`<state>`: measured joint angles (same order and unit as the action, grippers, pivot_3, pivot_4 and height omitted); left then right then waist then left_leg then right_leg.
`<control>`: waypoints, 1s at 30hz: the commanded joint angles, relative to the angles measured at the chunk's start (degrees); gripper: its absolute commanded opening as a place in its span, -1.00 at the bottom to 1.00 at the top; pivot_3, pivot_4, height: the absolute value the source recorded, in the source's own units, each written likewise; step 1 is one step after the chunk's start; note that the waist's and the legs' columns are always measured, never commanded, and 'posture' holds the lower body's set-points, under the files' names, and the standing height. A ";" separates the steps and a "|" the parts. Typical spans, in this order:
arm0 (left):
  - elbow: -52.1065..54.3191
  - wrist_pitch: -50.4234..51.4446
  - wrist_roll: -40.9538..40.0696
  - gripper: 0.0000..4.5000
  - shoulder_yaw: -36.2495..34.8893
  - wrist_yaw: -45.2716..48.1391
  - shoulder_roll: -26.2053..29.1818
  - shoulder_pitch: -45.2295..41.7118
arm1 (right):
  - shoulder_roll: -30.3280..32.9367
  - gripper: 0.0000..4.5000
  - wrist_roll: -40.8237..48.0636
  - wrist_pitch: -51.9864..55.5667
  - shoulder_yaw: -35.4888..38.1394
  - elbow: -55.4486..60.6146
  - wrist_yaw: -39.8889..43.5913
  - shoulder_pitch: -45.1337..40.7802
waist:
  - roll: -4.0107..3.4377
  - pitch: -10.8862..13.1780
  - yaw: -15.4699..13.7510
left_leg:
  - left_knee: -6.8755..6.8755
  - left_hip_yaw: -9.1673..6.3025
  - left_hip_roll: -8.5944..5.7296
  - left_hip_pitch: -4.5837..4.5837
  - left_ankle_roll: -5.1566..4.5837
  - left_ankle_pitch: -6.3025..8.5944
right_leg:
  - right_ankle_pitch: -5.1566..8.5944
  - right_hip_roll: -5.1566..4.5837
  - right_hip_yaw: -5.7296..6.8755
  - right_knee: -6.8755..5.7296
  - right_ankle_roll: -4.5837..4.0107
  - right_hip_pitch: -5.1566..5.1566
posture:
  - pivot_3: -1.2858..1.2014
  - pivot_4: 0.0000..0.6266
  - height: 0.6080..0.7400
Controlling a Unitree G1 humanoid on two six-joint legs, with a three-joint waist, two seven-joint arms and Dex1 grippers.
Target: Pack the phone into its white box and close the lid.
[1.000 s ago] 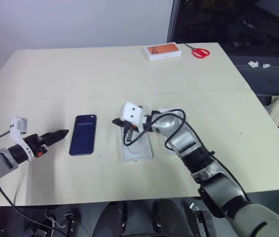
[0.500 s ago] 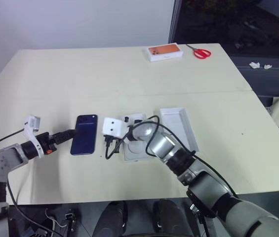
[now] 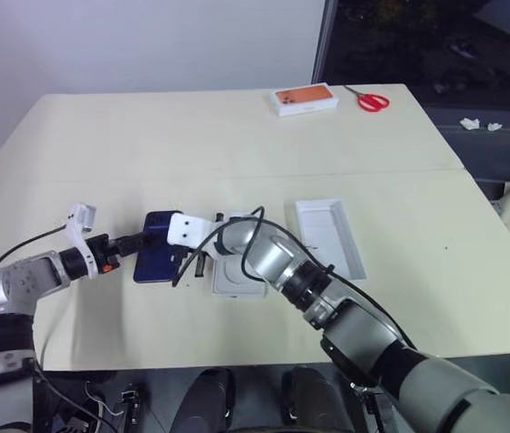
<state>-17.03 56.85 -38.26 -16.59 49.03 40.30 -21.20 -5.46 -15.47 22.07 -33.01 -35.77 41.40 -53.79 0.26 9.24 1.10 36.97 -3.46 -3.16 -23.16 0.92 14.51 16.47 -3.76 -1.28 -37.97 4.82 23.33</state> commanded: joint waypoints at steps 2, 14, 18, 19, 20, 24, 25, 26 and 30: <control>1.09 7.76 -1.22 0.98 4.54 -1.46 -4.42 1.36 | -1.53 -1.00 -0.11 -1.02 0.93 -1.59 -0.89 -1.55 | -0.11 -0.17 -0.13 | 0.00 0.00 -0.02 0.02 -0.02 0.01 | 0.00 -0.01 0.00 0.00 0.00 -0.03 | 0.03 -0.52 1.00; 2.00 12.84 -2.79 0.98 1.89 -3.12 -7.84 -0.30 | -0.52 -1.00 -0.36 -2.47 1.48 -1.82 -0.98 -1.33 | -0.20 -0.27 -0.35 | 0.01 -0.02 -0.07 0.10 -0.05 0.03 | 0.00 -0.03 0.00 0.02 0.00 -0.14 | 0.03 -0.52 1.00; 1.01 12.90 -3.48 0.98 -1.17 -3.77 -7.61 -0.01 | 0.49 -1.00 -0.94 -3.01 0.85 -0.76 -0.86 -0.30 | -0.19 -0.27 -0.33 | 0.00 -0.02 -0.07 0.10 -0.05 0.03 | 0.00 -0.03 0.00 0.03 0.00 -0.14 | 0.03 -0.52 1.00; 0.57 12.83 -3.49 0.88 -1.88 -4.22 -7.58 0.07 | 0.67 -1.00 -1.00 -3.11 0.82 -0.66 -0.81 -0.24 | -0.19 -0.27 -0.29 | 0.00 -0.02 -0.07 0.10 -0.05 0.03 | 0.00 -0.03 0.00 0.03 0.00 -0.13 | 0.03 -0.52 1.00; 0.37 12.67 -3.47 0.74 -2.22 -4.40 -7.50 0.25 | 0.82 -1.00 -1.06 -3.21 0.78 -0.56 -0.76 -0.22 | -0.19 -0.27 -0.19 | 0.00 -0.02 -0.07 0.10 -0.05 0.03 | 0.00 -0.03 0.00 0.03 0.00 -0.13 | 0.03 -0.52 1.00; 1.13 12.75 -3.89 0.17 -2.77 -4.38 -7.26 1.38 | 1.25 -1.00 -0.96 -3.45 0.94 -0.40 -0.59 -0.29 | -0.19 -0.27 0.10 | -0.03 -0.02 -0.06 0.08 -0.05 0.03 | 0.00 -0.02 -0.01 0.05 0.00 -0.08 | 0.03 -0.52 1.00; 1.15 12.96 -4.10 0.17 -2.99 -4.48 -7.28 1.58 | 1.38 -1.00 -1.00 -3.59 0.89 -0.38 -0.61 -0.24 | -0.19 -0.27 0.11 | -0.04 -0.02 -0.05 0.07 -0.05 0.03 | 0.00 -0.02 -0.01 0.06 0.00 -0.08 | 0.03 -0.52 1.00; 1.13 13.14 -4.30 0.17 -3.17 -4.59 -7.27 1.75 | 1.52 -1.00 -1.09 -3.74 0.78 -0.33 -0.63 -0.16 | -0.18 -0.27 0.09 | -0.04 -0.02 -0.05 0.07 -0.05 0.03 | 0.00 -0.02 -0.01 0.06 0.00 -0.08 | 0.03 -0.52 1.00; 1.01 13.18 -4.65 0.17 -3.31 -4.71 -7.12 2.72 | 1.79 -1.00 -1.43 -4.19 0.46 0.07 -0.45 0.27 | -0.18 -0.27 0.18 | -0.05 -0.02 -0.04 0.07 -0.05 0.03 | 0.00 -0.02 -0.01 0.07 0.00 -0.08 | 0.03 -0.52 1.00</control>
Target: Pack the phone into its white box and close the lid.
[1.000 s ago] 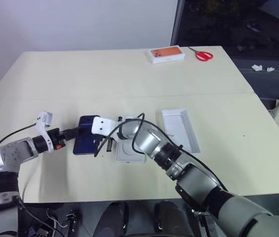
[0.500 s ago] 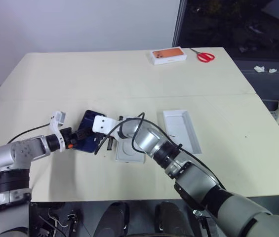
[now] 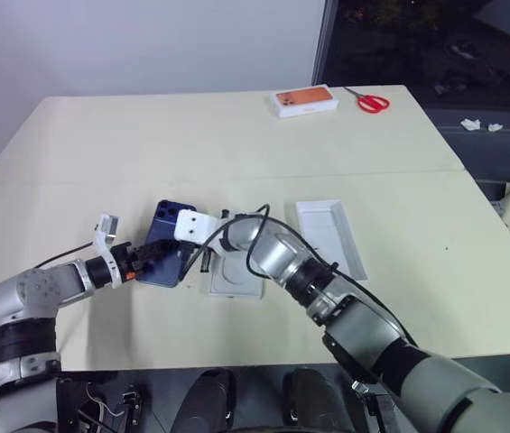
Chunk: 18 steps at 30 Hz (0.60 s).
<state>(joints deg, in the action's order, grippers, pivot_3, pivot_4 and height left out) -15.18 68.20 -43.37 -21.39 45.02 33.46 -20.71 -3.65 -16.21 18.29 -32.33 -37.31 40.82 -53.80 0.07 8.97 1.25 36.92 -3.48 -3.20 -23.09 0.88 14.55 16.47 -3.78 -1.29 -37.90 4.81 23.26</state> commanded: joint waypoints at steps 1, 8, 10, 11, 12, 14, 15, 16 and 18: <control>-0.80 1.82 0.38 0.17 1.40 -0.85 -0.32 2.39 | -0.04 -1.00 -0.71 -0.39 -0.20 1.69 0.16 0.32 | 0.00 0.00 0.06 | -0.01 0.00 0.00 0.00 0.00 0.00 | 0.00 0.00 0.00 0.01 0.00 0.00 | 0.03 -0.52 1.00; 0.47 2.23 -0.68 0.17 1.08 -1.87 -0.72 3.29 | -0.22 -1.00 -0.88 -0.23 0.04 1.92 0.18 0.40 | 0.00 0.00 0.12 | -0.03 0.00 0.01 0.00 0.00 0.00 | 0.00 0.00 -0.01 0.01 -0.01 0.01 | 0.03 -0.52 1.00; 1.07 2.51 -1.19 -0.06 0.94 -1.95 -0.88 3.52 | -0.15 -1.00 -1.06 -0.32 -0.14 1.98 0.23 0.36 | 0.00 0.00 0.15 | -0.03 0.00 0.01 0.00 0.00 0.00 | 0.00 0.00 -0.01 0.02 -0.01 0.01 | 0.03 -0.52 1.00; 1.28 2.60 -1.38 -0.18 0.88 -2.04 -0.93 3.62 | -0.14 -1.00 -1.09 -0.33 -0.17 2.02 0.26 0.36 | -0.01 0.00 0.05 | -0.04 0.00 0.01 0.00 0.01 0.00 | 0.00 0.00 -0.02 0.02 -0.01 0.01 | 0.03 -0.52 1.00; 1.51 2.65 -1.41 -0.32 0.86 -2.45 -0.99 3.74 | -0.19 -1.00 -1.05 -0.27 -0.10 1.97 0.25 0.29 | -0.04 -0.02 -0.09 | -0.04 0.00 0.01 0.02 0.00 0.00 | 0.01 -0.01 -0.01 0.02 -0.01 -0.01 | 0.03 -0.52 1.00; 1.92 2.67 -1.50 -0.43 0.71 -3.13 -1.14 3.93 | -0.32 -1.00 -0.86 -0.05 0.14 1.92 0.26 0.25 | -0.04 -0.03 -0.16 | -0.03 0.00 0.00 0.06 0.00 0.00 | 0.01 -0.02 -0.01 0.03 -0.01 -0.08 | 0.03 -0.52 1.00; 2.19 2.55 -1.41 -0.50 0.67 -3.54 -1.21 4.05 | -0.33 -1.00 -0.88 -0.01 0.14 1.95 0.27 0.27 | -0.03 -0.02 -0.04 | -0.03 0.00 0.00 0.07 0.01 0.00 | 0.01 -0.02 -0.01 0.02 -0.01 -0.07 | 0.03 -0.52 1.00; 2.44 2.58 -1.43 -0.50 0.69 -3.73 -1.21 4.16 | -0.27 -1.00 -0.96 -0.05 0.03 2.06 0.33 0.42 | 0.03 -0.03 -0.11 | -0.03 0.01 0.01 0.05 0.01 0.00 | 0.01 -0.02 -0.01 0.02 -0.01 -0.04 | 0.03 -0.52 1.00; 3.04 2.92 -1.98 -0.50 0.49 -3.57 -1.27 4.40 | -0.21 -1.00 -1.02 0.00 -0.06 2.28 0.44 0.66 | 0.03 -0.03 -0.10 | -0.04 -0.05 0.03 0.03 0.01 0.00 | 0.01 0.01 0.03 0.02 -0.02 -0.03 | 0.03 -0.52 1.00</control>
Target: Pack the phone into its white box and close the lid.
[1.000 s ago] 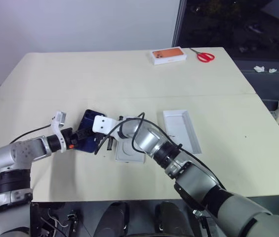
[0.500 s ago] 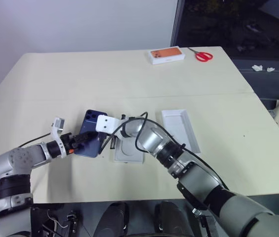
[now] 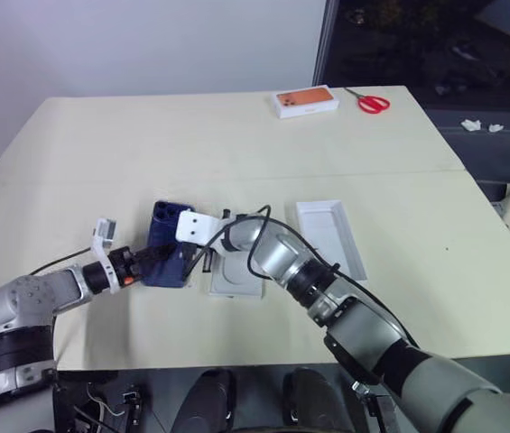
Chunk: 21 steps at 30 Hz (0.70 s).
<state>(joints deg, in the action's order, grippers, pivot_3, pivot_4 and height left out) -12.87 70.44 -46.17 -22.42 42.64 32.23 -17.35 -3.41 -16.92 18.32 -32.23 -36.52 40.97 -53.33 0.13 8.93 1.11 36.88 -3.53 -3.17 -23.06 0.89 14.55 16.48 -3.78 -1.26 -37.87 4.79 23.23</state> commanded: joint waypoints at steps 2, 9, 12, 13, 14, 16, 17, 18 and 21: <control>1.09 0.97 0.63 -0.50 1.32 -1.54 -0.03 1.27 | -0.47 -1.00 -0.37 0.11 -0.15 1.65 0.38 0.32 | -0.01 0.01 0.06 | 0.00 0.02 -0.01 -0.01 0.00 0.00 | 0.00 -0.01 -0.02 0.00 0.00 0.01 | 0.03 -0.52 1.00; 0.94 1.24 -0.33 -0.74 0.44 -2.48 -0.56 1.62 | -0.43 -1.00 -0.46 0.09 0.12 1.41 0.27 0.27 | -0.01 0.01 0.10 | -0.02 0.02 0.00 -0.01 0.01 0.00 | 0.00 -0.01 -0.02 0.01 -0.01 0.02 | 0.03 -0.52 1.00; 0.68 1.15 -0.85 -0.99 0.33 -2.47 -0.50 1.54 | -0.27 -1.00 -0.51 0.00 0.06 1.56 0.42 0.42 | -0.01 0.00 0.14 | -0.02 0.02 0.00 0.04 0.01 0.00 | 0.00 -0.01 -0.01 0.03 -0.01 -0.04 | 0.03 -0.52 1.00; 0.64 1.12 -1.02 -0.99 0.34 -2.36 -0.45 1.51 | -0.23 -1.00 -0.55 -0.06 0.06 1.52 0.42 0.42 | -0.01 0.00 0.14 | -0.03 0.02 0.00 0.04 0.02 -0.01 | 0.00 -0.01 -0.02 0.02 -0.01 -0.04 | 0.03 -0.52 1.00; 0.62 1.09 -1.09 -0.99 0.37 -2.28 -0.42 1.50 | -0.21 -1.00 -0.58 -0.11 0.06 1.48 0.42 0.42 | -0.02 0.00 0.12 | -0.04 0.02 0.00 0.05 0.02 -0.01 | 0.01 -0.01 -0.01 0.02 -0.01 -0.03 | 0.03 -0.52 1.00; 1.00 1.35 -1.76 -0.99 0.19 -1.76 -0.51 1.57 | -0.21 -1.00 -0.48 -0.17 0.21 1.60 0.43 0.45 | -0.01 0.00 0.13 | -0.05 0.02 0.00 0.05 0.02 -0.01 | 0.01 -0.01 -0.02 0.02 -0.01 -0.03 | 0.03 -0.52 1.00; 1.22 1.60 -2.23 -0.99 0.01 -1.52 -0.63 1.61 | -0.17 -1.00 -0.45 -0.22 0.27 1.70 0.42 0.47 | -0.01 0.00 0.13 | -0.05 0.02 0.00 0.05 0.02 -0.01 | 0.01 -0.01 -0.02 0.02 -0.01 -0.03 | 0.03 -0.52 1.00; 1.45 1.77 -2.57 -0.99 -0.14 -1.38 -0.71 1.71 | -0.05 -1.00 -0.01 -0.47 0.62 2.12 0.68 0.66 | -0.01 0.00 0.13 | -0.05 0.02 0.00 0.05 0.02 -0.01 | 0.01 -0.01 -0.02 0.03 -0.01 -0.03 | 0.03 -0.52 1.00; 1.03 1.78 -3.22 -0.99 -1.28 -1.69 -1.20 2.07 | 0.81 -1.00 2.57 -2.21 2.86 5.11 1.81 2.10 | -0.01 0.00 0.08 | -0.06 0.02 0.00 0.03 0.02 -0.01 | 0.01 -0.01 -0.02 0.04 -0.01 -0.02 | 0.03 -0.52 1.00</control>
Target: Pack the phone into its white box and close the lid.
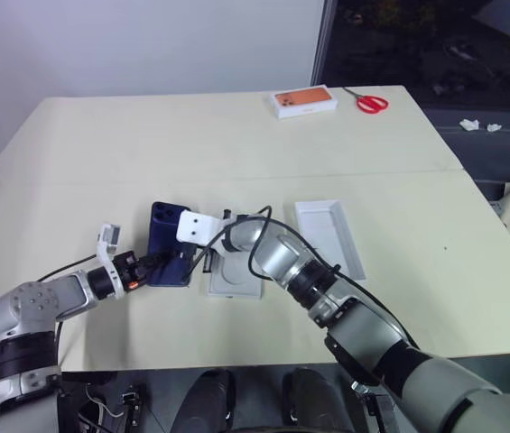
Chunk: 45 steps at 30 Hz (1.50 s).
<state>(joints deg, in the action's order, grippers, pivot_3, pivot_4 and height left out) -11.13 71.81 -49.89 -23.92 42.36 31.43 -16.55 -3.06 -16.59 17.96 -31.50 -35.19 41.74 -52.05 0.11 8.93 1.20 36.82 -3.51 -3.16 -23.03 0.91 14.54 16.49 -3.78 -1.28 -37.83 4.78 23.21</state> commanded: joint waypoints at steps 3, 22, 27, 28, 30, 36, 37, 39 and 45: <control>-1.53 0.86 -1.19 -0.99 -2.32 -1.99 -1.11 1.14 | 0.94 -1.00 6.89 -0.52 6.21 7.77 3.38 2.31 | 0.01 0.02 0.02 | 0.00 0.00 0.00 -0.08 0.00 0.00 | 0.00 0.00 0.00 0.06 0.00 0.06 | 0.03 -0.52 1.00; 1.54 11.17 -17.20 -0.99 -17.29 -14.34 -6.72 2.35 | 16.73 -1.00 31.10 12.68 22.77 35.22 16.17 14.45 | 0.11 0.12 -0.13 | -0.05 0.03 0.05 -0.37 -0.03 0.02 | -0.01 -0.02 0.00 0.24 0.02 0.10 | 0.03 -0.52 1.00; 4.86 15.42 -26.38 -0.99 -19.09 -20.49 -9.85 1.92 | 26.91 -1.00 34.30 13.32 24.76 43.54 19.87 21.80 | 0.44 0.32 -0.41 | -0.06 0.01 0.07 -0.41 -0.04 0.02 | -0.01 -0.02 0.02 0.29 0.02 0.03 | 0.03 -0.52 1.00; 6.14 15.37 -27.59 -0.99 -18.38 -22.43 -11.21 1.75 | 28.08 -1.00 34.85 13.24 25.48 44.52 19.85 22.70 | 0.48 0.35 -0.43 | -0.06 0.01 0.07 -0.41 -0.04 0.02 | -0.01 -0.02 0.02 0.29 0.02 0.03 | 0.03 -0.52 1.00; 8.76 15.19 -30.21 -0.99 -16.32 -25.81 -13.71 1.26 | 30.17 -1.00 35.25 12.53 26.56 45.68 19.46 24.32 | 0.49 0.35 -0.37 | -0.04 0.02 0.08 -0.41 -0.04 0.02 | -0.01 -0.03 0.01 0.29 0.02 0.01 | 0.03 -0.52 1.00; 12.43 12.78 -32.72 -0.99 -8.54 -33.02 -16.37 -2.33 | 34.56 -1.00 33.15 7.56 26.98 46.66 18.31 28.78 | 0.72 0.49 -0.56 | -0.04 0.02 0.09 -0.41 -0.02 0.01 | -0.01 -0.01 0.03 0.29 0.02 -0.01 | 0.03 -0.52 1.00; 12.29 12.62 -32.97 -0.99 -7.52 -33.34 -16.23 -2.63 | 34.94 -1.00 33.14 7.11 26.98 46.54 18.16 29.16 | 0.72 0.50 -0.50 | -0.04 0.02 0.09 -0.41 -0.02 0.01 | -0.01 -0.01 0.03 0.30 0.03 -0.01 | 0.03 -0.52 1.00; 12.58 11.85 -31.04 -1.00 -4.93 -32.91 -15.84 -3.14 | 35.90 -0.75 33.51 6.91 27.28 46.29 18.27 29.86 | 0.71 0.51 -0.44 | -0.03 0.06 0.09 -0.41 -0.02 0.01 | -0.01 0.00 0.01 0.30 0.02 0.00 | 0.03 -0.52 1.00; 11.47 8.04 -28.08 -1.00 -0.40 -32.93 -16.40 -3.91 | 38.49 0.50 33.47 4.89 27.59 47.42 17.69 32.47 | 0.74 0.53 -0.67 | 0.00 0.05 0.09 -0.41 -0.01 0.00 | -0.01 0.01 0.02 0.30 0.02 -0.02 | 0.03 -0.52 1.00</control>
<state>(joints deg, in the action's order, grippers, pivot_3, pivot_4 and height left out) -0.65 81.32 -77.27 -24.86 8.85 15.12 -18.97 34.93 16.15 24.00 -5.21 9.51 59.74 -19.55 0.86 9.46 0.53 36.83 -3.47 -3.07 -23.44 0.90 14.54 16.48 -3.78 -1.25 -37.53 4.80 23.18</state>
